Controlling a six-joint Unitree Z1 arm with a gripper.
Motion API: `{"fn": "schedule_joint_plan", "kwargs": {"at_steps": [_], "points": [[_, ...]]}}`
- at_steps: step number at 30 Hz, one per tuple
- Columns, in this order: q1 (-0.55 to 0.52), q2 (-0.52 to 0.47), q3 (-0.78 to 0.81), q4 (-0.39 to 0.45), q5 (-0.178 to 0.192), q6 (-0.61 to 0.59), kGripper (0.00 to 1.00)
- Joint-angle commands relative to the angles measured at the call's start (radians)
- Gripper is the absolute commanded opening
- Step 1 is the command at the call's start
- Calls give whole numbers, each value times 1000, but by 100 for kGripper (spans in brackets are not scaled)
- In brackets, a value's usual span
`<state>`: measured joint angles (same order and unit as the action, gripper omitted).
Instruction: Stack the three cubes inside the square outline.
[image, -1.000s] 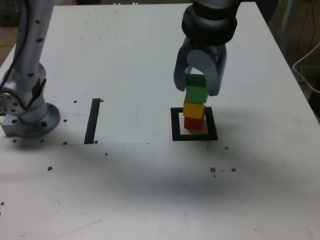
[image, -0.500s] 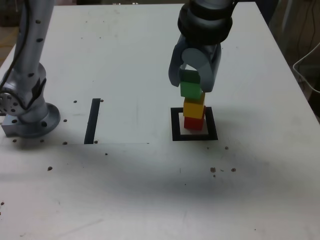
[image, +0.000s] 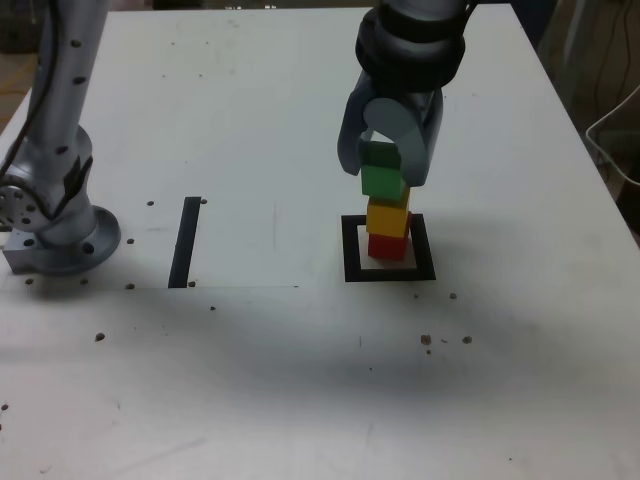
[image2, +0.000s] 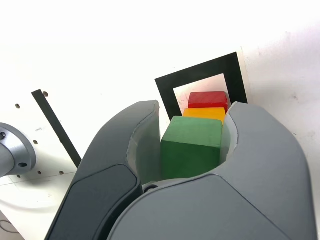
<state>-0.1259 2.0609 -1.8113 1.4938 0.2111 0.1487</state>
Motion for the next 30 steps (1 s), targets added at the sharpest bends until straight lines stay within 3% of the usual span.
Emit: {"fn": "schedule_joint_plan", "kwargs": {"at_steps": [1, 14, 18, 22, 27, 30], "points": [[-1, -1, 3, -2, -1, -1, 22], [-8, -2, 4, -21, -22, -1, 28], [-11, -1, 9, -27, -24, -1, 34], [-11, -1, 14, -27, -18, -1, 53], [-11, -2, 18, -28, 8, -1, 86], [-11, -4, 17, -27, 24, -1, 98]]}}
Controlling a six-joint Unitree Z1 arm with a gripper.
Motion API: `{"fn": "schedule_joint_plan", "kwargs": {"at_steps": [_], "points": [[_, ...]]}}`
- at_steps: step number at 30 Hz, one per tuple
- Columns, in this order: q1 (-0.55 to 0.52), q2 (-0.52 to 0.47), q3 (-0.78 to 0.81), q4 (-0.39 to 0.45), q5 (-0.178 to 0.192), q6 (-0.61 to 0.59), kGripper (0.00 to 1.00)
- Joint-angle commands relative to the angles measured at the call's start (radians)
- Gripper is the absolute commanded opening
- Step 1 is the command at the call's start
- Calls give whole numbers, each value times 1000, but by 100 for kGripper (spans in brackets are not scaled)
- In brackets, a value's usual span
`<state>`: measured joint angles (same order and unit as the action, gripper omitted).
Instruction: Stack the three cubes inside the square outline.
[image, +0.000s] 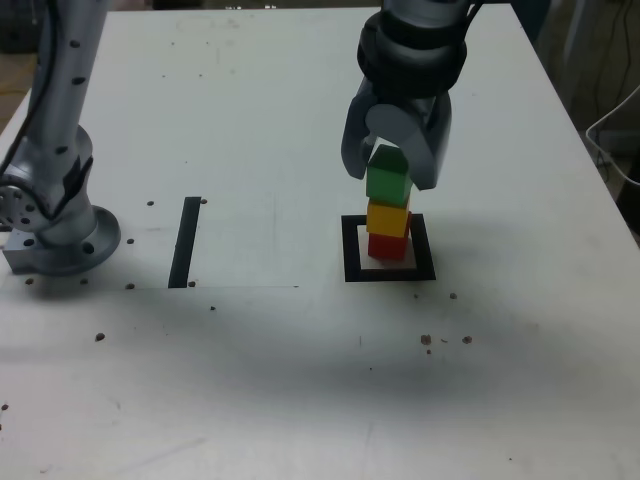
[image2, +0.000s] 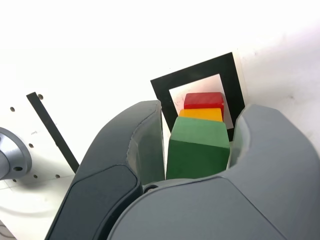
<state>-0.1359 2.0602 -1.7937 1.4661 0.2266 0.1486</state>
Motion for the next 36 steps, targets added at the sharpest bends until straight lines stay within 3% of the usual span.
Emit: {"fn": "schedule_joint_plan", "kwargs": {"at_steps": [1, 20, 30, 36], "points": [[-1, -3, -2, 0, 11, -1, 99], [-1, -43, 4, 26, -9, 1, 99], [-1, -143, 72, 28, -63, 17, 99], [-1, -225, 137, 16, -115, 25, 99]]}}
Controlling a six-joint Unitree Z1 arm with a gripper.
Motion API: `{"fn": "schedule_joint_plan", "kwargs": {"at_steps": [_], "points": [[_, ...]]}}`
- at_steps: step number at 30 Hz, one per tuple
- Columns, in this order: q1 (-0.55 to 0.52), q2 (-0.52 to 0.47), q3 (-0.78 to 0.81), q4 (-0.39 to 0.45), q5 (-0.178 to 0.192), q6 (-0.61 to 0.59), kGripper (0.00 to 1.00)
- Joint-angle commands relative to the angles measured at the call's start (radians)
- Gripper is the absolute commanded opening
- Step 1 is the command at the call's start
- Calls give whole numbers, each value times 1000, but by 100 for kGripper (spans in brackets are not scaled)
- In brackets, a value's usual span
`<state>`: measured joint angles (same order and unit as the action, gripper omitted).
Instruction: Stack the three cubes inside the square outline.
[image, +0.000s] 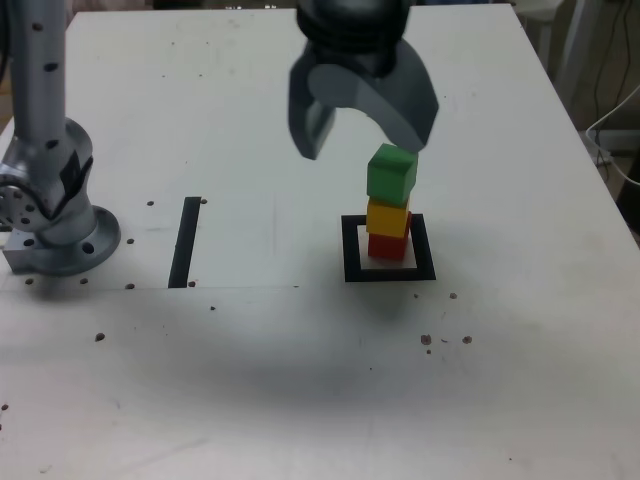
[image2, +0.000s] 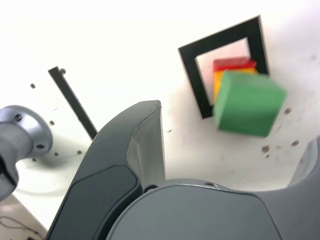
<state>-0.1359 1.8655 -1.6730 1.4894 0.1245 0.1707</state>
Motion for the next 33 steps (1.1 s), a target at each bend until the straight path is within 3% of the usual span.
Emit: {"fn": "schedule_joint_plan", "kwargs": {"at_steps": [1, 9, 14, 23, 33], "points": [[-1, -48, 35, -16, -26, 3, 99], [17, -166, 201, -118, -81, 4, 99], [49, -226, 322, -137, -79, 4, 99], [84, -332, 568, -247, -54, -9, 99], [58, -343, 699, -267, -98, -107, 99]]}}
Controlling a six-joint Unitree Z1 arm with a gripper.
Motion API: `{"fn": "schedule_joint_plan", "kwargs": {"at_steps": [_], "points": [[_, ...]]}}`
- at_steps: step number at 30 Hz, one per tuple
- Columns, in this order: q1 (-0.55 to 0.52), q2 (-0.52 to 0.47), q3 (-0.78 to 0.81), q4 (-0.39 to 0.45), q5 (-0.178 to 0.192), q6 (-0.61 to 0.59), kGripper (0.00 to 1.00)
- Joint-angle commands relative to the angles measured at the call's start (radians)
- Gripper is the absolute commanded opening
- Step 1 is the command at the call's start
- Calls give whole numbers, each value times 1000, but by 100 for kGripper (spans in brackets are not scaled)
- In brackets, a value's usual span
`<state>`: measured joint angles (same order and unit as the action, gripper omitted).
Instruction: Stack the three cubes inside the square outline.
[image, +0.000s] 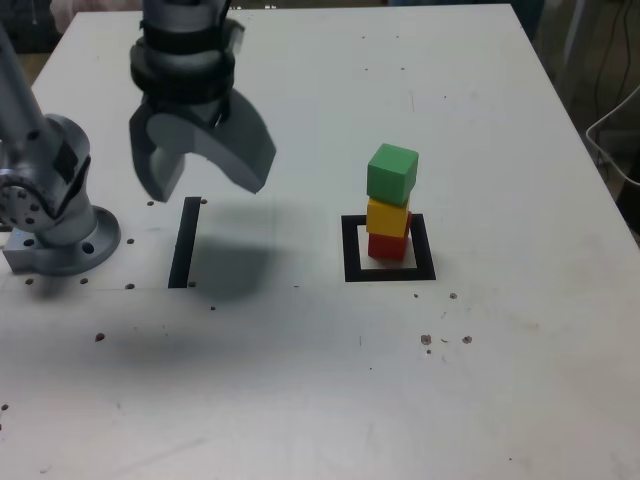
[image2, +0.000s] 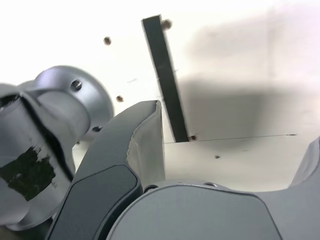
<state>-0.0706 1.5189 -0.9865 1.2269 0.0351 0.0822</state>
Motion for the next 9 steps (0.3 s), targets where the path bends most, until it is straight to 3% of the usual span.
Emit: {"fn": "schedule_joint_plan", "kwargs": {"at_steps": [1, 9], "points": [[-10, 6, 23, -6, -14, -31, 99], [-15, 3, 85, -25, -43, -103, 99]]}}
